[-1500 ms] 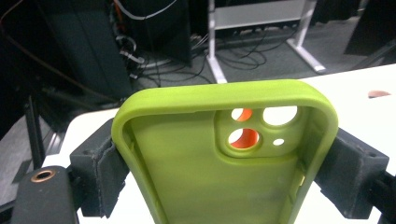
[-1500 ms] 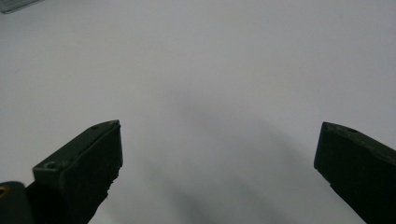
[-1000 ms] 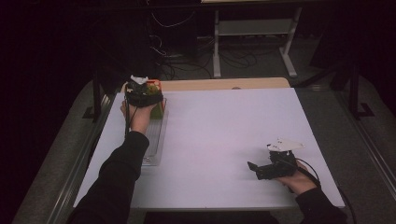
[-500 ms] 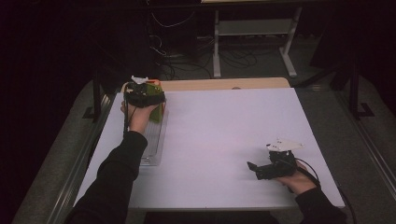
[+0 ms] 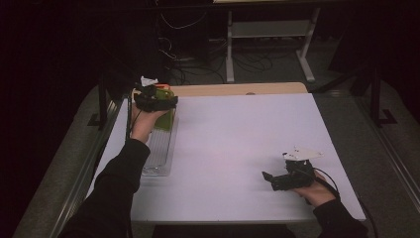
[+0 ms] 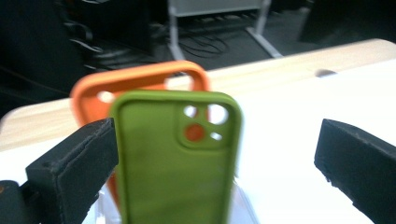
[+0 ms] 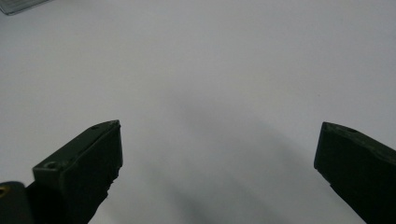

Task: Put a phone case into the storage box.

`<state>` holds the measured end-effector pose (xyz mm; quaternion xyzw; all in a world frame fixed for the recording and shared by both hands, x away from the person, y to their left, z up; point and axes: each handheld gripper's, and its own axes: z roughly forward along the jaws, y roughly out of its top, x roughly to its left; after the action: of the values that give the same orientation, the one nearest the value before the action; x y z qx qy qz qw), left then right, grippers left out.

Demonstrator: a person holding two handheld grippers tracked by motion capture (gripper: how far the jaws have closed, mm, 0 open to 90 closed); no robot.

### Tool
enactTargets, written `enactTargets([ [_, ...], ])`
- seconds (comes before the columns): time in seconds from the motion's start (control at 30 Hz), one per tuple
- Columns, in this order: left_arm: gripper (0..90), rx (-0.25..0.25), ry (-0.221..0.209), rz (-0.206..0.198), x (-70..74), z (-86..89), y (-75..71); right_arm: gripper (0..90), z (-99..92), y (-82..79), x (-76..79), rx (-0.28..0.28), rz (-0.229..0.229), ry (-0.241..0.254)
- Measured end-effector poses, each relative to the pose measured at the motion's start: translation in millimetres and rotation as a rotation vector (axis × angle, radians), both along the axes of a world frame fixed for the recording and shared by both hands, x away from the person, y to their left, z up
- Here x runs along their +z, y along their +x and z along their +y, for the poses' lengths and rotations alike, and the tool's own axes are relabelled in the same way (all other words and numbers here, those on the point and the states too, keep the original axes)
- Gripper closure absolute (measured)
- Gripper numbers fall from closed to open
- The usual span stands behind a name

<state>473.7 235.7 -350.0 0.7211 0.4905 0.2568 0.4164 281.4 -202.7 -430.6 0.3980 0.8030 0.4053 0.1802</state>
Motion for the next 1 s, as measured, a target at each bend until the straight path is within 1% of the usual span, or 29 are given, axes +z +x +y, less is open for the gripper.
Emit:
enactTargets([
  [0.07, 0.0, -0.048, 0.011, 0.006, 3.1, 0.4, -5.6, 0.4, 0.0, 0.1, 0.2, 0.000, -0.002, -0.001],
  [0.13, 0.0, -0.092, 0.005, 0.011, 6.0, 0.2, -11.6, 0.3, -0.1, 0.0, 0.4, 0.001, -0.002, 0.002],
  [0.3, 0.0, -0.189, -0.036, 0.010, 14.2, 1.2, -31.3, 0.4, 0.8, -1.4, 2.3, 0.003, 0.003, 0.008],
  [0.33, 0.0, -0.202, -0.051, 0.012, 15.6, 0.3, -35.8, 0.3, 0.7, -1.1, 2.4, 0.009, -0.007, 0.007],
  [0.37, 0.0, -0.225, -0.055, 0.009, 17.3, 0.1, -40.5, 0.3, 1.2, -1.8, 3.2, 0.005, 0.002, 0.012],
  [0.43, 0.0, -0.262, -0.061, 0.000, 20.5, -1.7, -50.7, 0.3, 1.3, -1.8, 3.7, 0.008, 0.001, 0.013],
  [0.5, 0.0, -0.298, -0.058, -0.013, 22.6, -3.2, -61.5, 0.4, 1.3, -1.6, 3.9, 0.014, -0.007, 0.009],
  [0.6, 0.0, -0.351, -0.056, -0.018, 23.0, -4.7, -77.8, 0.4, 1.9, -2.1, 4.1, 0.015, -0.004, 0.013],
  [0.67, 0.0, -0.392, -0.048, -0.022, 21.5, -4.9, -89.6, 0.4, 1.9, -2.3, 4.2, 0.015, -0.003, 0.013],
  [0.73, 0.0, -0.414, -0.043, -0.030, 19.8, -3.8, -96.8, 0.4, 2.0, -2.6, 4.4, 0.015, -0.001, 0.015],
  [0.8, 0.0, -0.447, -0.035, -0.026, 15.1, -2.1, -107.1, 0.3, 1.8, -3.2, 4.8, 0.021, 0.000, 0.016],
  [0.9, 0.0, -0.489, -0.032, -0.019, 5.7, 0.5, -122.1, 0.4, 1.4, -3.7, 5.8, 0.031, -0.004, 0.020],
  [0.97, 0.0, -0.511, -0.016, -0.016, -1.6, 2.6, -132.3, 0.4, 1.5, -4.6, 7.0, 0.045, -0.007, 0.026],
  [1.0, 0.0, -0.517, -0.016, -0.016, -6.1, 3.2, -137.5, 0.4, 1.4, -5.0, 7.8, 0.055, -0.007, 0.031],
])
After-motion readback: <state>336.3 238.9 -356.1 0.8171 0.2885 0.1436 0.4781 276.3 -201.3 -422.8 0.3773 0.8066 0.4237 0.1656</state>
